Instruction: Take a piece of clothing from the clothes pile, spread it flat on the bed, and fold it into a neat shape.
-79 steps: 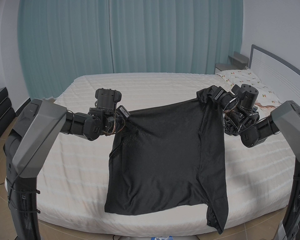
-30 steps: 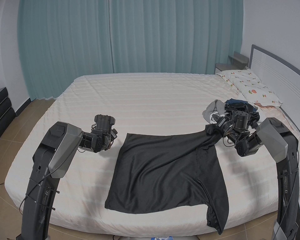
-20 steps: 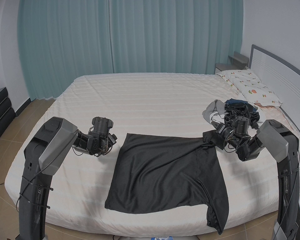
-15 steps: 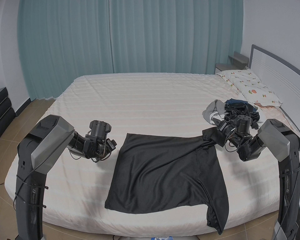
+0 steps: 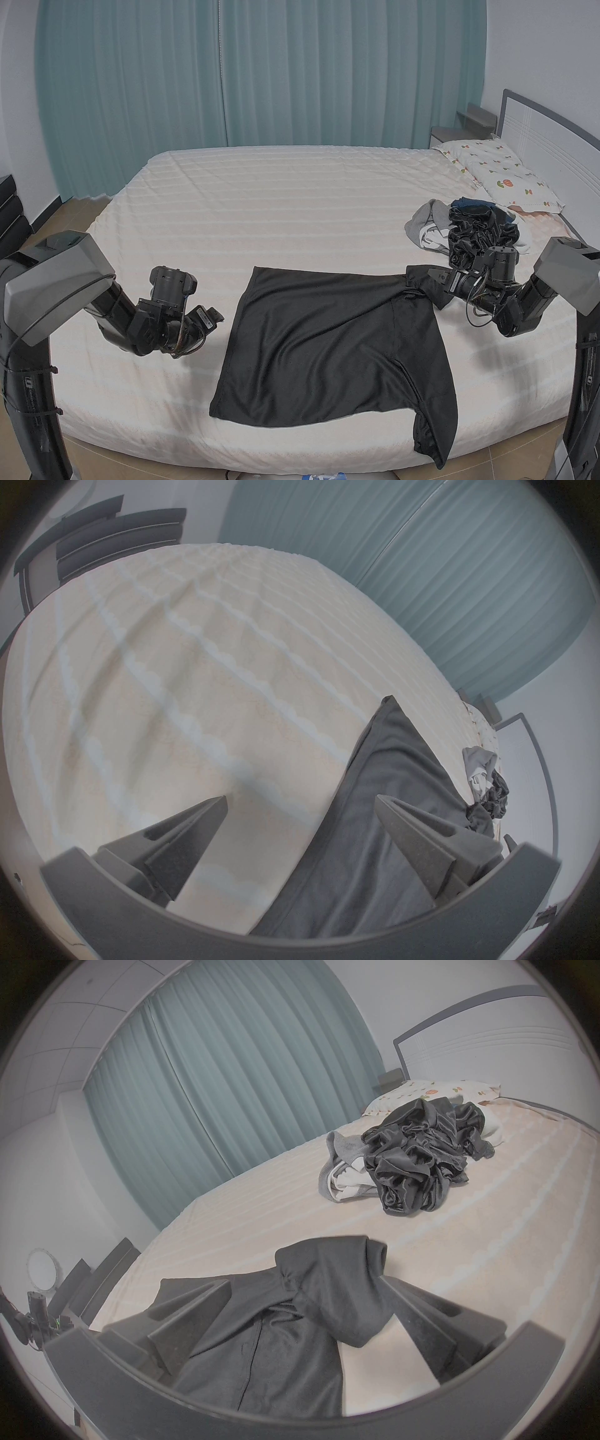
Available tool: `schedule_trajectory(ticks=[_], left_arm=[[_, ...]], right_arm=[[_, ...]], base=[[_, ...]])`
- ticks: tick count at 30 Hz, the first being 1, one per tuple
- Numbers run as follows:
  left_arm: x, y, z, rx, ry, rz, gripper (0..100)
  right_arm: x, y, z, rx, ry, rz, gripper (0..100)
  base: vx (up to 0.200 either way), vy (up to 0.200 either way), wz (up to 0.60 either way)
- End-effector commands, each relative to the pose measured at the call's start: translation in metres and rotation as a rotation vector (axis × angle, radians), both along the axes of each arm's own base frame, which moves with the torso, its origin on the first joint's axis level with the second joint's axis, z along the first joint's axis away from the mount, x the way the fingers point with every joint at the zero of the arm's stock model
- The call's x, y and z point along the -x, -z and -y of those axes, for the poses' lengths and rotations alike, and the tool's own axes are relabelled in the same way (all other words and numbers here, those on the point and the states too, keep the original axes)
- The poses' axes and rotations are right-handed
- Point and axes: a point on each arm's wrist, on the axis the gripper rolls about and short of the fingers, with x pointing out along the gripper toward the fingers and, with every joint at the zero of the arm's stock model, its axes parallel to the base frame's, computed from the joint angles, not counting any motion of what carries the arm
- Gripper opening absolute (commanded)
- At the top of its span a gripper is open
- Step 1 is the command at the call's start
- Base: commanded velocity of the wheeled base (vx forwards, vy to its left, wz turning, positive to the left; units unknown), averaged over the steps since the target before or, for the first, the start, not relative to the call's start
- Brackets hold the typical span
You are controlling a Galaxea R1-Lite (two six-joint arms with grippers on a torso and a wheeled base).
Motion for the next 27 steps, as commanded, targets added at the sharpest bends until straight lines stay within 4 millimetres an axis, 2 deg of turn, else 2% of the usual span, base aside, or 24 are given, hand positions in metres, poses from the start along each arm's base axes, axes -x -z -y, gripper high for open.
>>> schedule_trajectory(ticks=[1,6,7,8,13,17,21,27], left_arm=[[0.032,-0.013,-0.006,0.024,0.012,0.034,100],[0.047,-0.006,-0.007,0.015,0.018,0.003,100],[0.054,-0.002,-0.006,0.012,0.026,-0.014,100],[0.056,0.0,-0.004,0.012,0.032,-0.022,100],[0.073,0.009,0.009,0.008,0.088,-0.04,100],[0.086,0.013,0.029,0.022,0.139,-0.066,100],[0.093,0.023,0.042,0.016,0.162,-0.095,100],[0.094,0.035,0.044,-0.013,0.155,-0.119,100]], right_arm=[[0.007,-0.033,0.016,-0.049,0.046,0.061,100],[0.026,-0.029,0.019,-0.06,0.052,0.007,100],[0.038,-0.033,0.014,-0.068,0.028,0.001,100],[0.043,-0.035,0.013,-0.07,0.027,-0.005,100],[0.073,-0.033,0.002,-0.07,-0.002,-0.068,100],[0.097,-0.021,-0.011,-0.067,-0.039,-0.139,100],[0.111,-0.013,-0.023,-0.06,-0.071,-0.155,100],[0.127,-0.01,-0.03,-0.052,-0.096,-0.181,100]], base=[[0.0,0.0,0.0],[0.0,0.0,0.0],[0.0,0.0,0.0],[0.0,0.0,0.0],[0.0,0.0,0.0],[0.0,0.0,0.0],[0.0,0.0,0.0],[0.0,0.0,0.0]])
